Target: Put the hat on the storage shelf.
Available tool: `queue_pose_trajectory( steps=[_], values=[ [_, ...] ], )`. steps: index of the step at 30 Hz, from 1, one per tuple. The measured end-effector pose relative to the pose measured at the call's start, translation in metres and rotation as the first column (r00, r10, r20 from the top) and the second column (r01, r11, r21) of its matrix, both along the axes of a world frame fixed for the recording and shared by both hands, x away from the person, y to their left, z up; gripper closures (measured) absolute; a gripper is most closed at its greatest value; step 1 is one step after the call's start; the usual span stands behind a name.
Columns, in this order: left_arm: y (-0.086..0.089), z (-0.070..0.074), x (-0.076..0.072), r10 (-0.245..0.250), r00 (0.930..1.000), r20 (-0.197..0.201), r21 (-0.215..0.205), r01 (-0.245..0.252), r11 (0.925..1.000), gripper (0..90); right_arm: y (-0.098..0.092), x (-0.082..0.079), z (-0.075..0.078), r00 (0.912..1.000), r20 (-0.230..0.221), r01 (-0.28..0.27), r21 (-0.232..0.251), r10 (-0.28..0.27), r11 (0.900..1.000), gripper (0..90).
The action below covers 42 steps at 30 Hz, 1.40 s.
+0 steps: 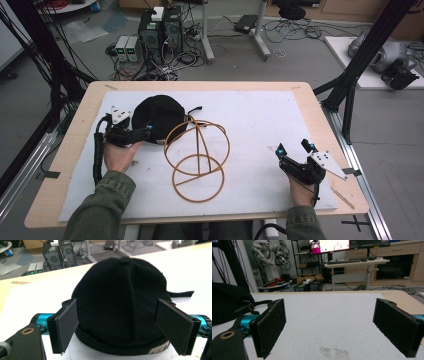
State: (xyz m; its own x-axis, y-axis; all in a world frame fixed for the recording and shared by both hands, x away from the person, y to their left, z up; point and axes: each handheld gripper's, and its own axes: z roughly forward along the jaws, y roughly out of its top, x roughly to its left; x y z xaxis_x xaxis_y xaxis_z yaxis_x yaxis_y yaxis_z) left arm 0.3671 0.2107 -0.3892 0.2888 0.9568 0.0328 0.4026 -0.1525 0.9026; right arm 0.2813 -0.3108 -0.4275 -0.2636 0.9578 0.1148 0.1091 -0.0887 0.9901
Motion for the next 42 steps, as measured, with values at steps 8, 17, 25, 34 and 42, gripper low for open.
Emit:
queue_pose_trajectory(
  steps=[8,17,25,34,42],
  values=[
    [-0.014,-0.003,0.019,0.030,0.9986,-0.044,-0.033,-0.031,0.9990,20.2,0.005,0.001,-0.001,0.9999,-0.005,-0.016,-0.036,0.016,0.999,10.4],
    [-0.025,-0.009,0.043,0.043,0.9937,-0.103,-0.028,-0.046,0.9986,20.9,0.004,0.000,-0.001,1.0000,0.004,-0.004,-0.042,0.004,0.999,10.4],
    [-0.030,-0.008,0.053,0.055,0.9893,-0.135,-0.005,-0.056,0.9984,30.1,0.003,0.001,-0.002,1.0000,0.001,0.001,-0.043,-0.001,0.999,10.4],
    [-0.030,-0.002,0.048,0.059,0.9881,-0.142,-0.026,-0.063,0.9977,87.3,0.000,0.000,-0.001,0.9999,0.011,0.009,-0.044,-0.009,0.999,10.4],
    [-0.028,0.000,0.045,0.053,0.9899,-0.131,-0.036,-0.058,0.9976,87.6,-0.001,-0.002,-0.001,0.9999,0.009,0.008,-0.038,-0.008,0.999,10.4]
  ],
)
